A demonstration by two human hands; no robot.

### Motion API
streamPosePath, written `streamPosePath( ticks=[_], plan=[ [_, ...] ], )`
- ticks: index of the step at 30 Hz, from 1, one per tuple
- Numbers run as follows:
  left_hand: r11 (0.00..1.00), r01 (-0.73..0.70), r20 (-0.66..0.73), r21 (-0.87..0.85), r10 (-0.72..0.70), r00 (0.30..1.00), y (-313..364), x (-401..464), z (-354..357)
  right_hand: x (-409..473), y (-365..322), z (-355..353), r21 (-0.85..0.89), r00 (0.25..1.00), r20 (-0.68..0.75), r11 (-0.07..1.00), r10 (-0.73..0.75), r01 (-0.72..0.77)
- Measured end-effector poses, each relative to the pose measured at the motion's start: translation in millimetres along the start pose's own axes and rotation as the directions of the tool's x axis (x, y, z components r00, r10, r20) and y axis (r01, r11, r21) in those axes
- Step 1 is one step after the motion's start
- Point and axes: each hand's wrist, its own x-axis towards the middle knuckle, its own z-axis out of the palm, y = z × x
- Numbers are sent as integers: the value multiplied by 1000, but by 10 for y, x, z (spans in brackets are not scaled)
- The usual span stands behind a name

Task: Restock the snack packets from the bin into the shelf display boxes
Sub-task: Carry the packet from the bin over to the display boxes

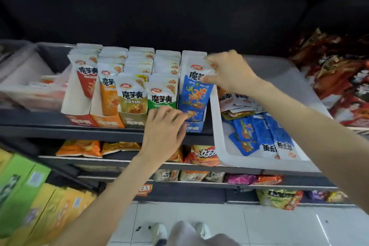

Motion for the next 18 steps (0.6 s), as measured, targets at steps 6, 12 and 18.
streamPosePath(
  ticks=[6, 12, 18],
  plan=[
    [999, -15, 64, 36, 12, 998, 10, -21, 61, 2, -137, 293, -379, 986, 151, 916, -77, 129],
    [1000, -13, 68, 15, 12, 998, -5, 1, 68, 24, -187, 393, -576, 978, 114, 791, -172, 207],
    [980, 56, 54, -191, -47, 997, 65, 62, -33, -150, 71, 122, -49, 966, -254, 998, -46, 35]
  ],
)
